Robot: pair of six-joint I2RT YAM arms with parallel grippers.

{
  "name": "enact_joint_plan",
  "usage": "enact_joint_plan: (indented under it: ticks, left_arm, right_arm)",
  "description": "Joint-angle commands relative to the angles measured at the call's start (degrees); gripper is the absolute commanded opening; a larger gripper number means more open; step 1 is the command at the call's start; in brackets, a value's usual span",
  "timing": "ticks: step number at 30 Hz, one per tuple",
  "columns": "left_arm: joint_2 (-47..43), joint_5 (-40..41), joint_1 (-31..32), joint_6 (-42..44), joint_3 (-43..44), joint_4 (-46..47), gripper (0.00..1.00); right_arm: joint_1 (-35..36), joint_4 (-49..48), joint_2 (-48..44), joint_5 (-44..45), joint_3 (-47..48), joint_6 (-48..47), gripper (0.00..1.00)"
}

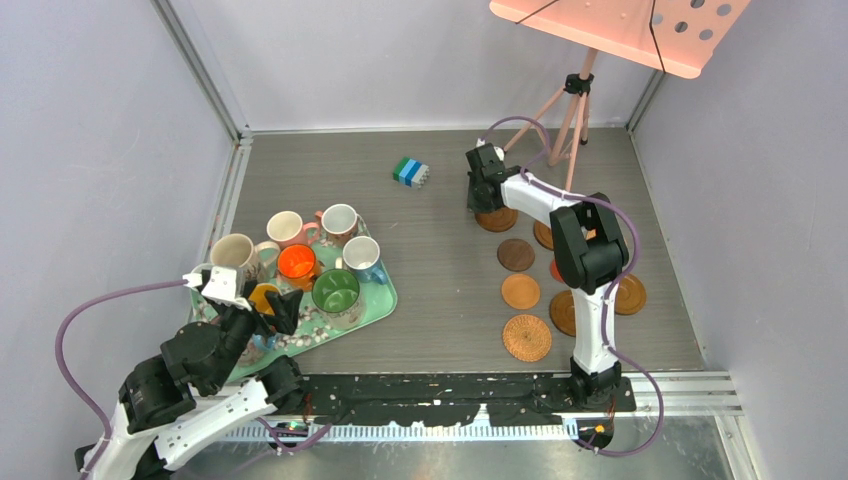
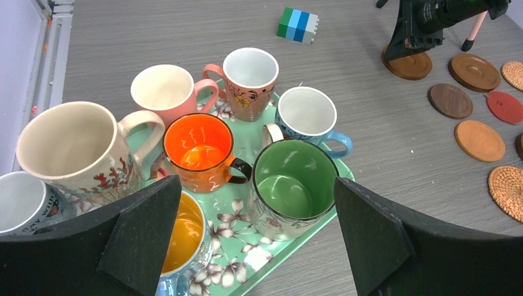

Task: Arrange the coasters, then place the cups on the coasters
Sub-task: Move the coaster to the center of the board.

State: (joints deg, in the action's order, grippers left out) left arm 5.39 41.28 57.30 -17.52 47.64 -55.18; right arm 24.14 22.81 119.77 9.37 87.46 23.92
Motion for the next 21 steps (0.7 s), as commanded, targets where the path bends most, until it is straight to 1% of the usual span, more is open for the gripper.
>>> enact_joint_plan:
  ticks: [1,21]
  left_arm:
    - [0.7,-0.1,0.1,0.5,-0.1,0.8,0.98]
    - [-0.1,-0.1,0.1,0.5,-0.1,0.9,0.98]
  right_arm:
    - [-0.3,3.0,1.6,2.8,2.3,0.7,0.14]
    - [-3.3,3.5,-2.4,5.1,-3.7,3.6,0.13]
